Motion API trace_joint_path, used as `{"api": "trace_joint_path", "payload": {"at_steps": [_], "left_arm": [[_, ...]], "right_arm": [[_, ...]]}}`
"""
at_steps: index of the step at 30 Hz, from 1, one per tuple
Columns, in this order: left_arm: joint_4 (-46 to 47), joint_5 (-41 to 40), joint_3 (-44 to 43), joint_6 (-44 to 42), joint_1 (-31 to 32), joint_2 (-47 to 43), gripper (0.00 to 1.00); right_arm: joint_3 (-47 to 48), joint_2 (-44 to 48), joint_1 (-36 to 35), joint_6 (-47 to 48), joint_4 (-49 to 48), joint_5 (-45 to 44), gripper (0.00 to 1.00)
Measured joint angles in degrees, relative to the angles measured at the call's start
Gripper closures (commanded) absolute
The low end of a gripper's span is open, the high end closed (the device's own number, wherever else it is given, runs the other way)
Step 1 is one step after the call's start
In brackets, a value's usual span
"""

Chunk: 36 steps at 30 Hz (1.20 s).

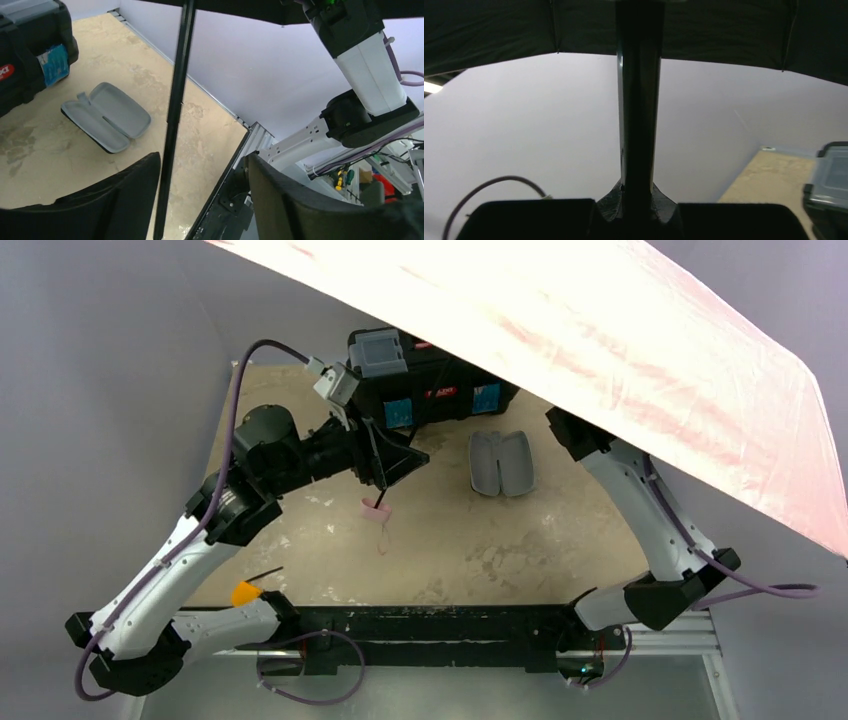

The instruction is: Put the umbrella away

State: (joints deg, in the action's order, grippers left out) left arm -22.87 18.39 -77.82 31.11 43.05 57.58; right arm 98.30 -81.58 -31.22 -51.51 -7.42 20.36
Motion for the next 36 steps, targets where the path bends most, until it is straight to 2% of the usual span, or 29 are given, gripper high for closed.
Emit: {"api": "trace_joint_path", "payload": {"at_steps": [7,14,20,27,30,33,34,36], "left_arm": [[-4.3,-8.3,-6.2,-4.5,7.9,3.1,0.27],[-8.7,-20.7,-13.0,-9.8,16.9,11.9,0.34],[-11.5,-31.5,-14.8,-12.5,21.1,17.4,0.67],[-13.3,-39.1,-15.3,-12.4,21.6,20.1,0.82],[-13.4,-40.2,-15.9,-11.9,21.7,20.9,1.00],[-13.8,-41.5,-16.1,-10.4,21.9,21.1,1.00],[-13.7,-41.5,-16.2,-10.2,21.9,21.1,1.00],[-13.7,-41.2,-16.5,-9.6,22.0,21.1,1.00]], "right_arm": [[10.6,0.0,-1.0,6.5,20.4,-11.0,1.00],[23.1,-5.3,-2.4,9.2,37.3,-18.4,1.00],[28.2,-8.8,-2.9,10.0,47.5,-21.5,1.00],[30.0,-9.1,-2.9,10.7,51.7,-22.6,1.00],[30.4,-9.1,-2.9,10.7,52.2,-22.7,1.00],[31.0,-9.1,-2.9,10.7,53.0,-22.9,1.00],[31.2,-9.1,-2.9,10.8,53.0,-22.9,0.94],[31.6,-9.1,-2.9,11.0,53.0,-22.8,0.66]]}}
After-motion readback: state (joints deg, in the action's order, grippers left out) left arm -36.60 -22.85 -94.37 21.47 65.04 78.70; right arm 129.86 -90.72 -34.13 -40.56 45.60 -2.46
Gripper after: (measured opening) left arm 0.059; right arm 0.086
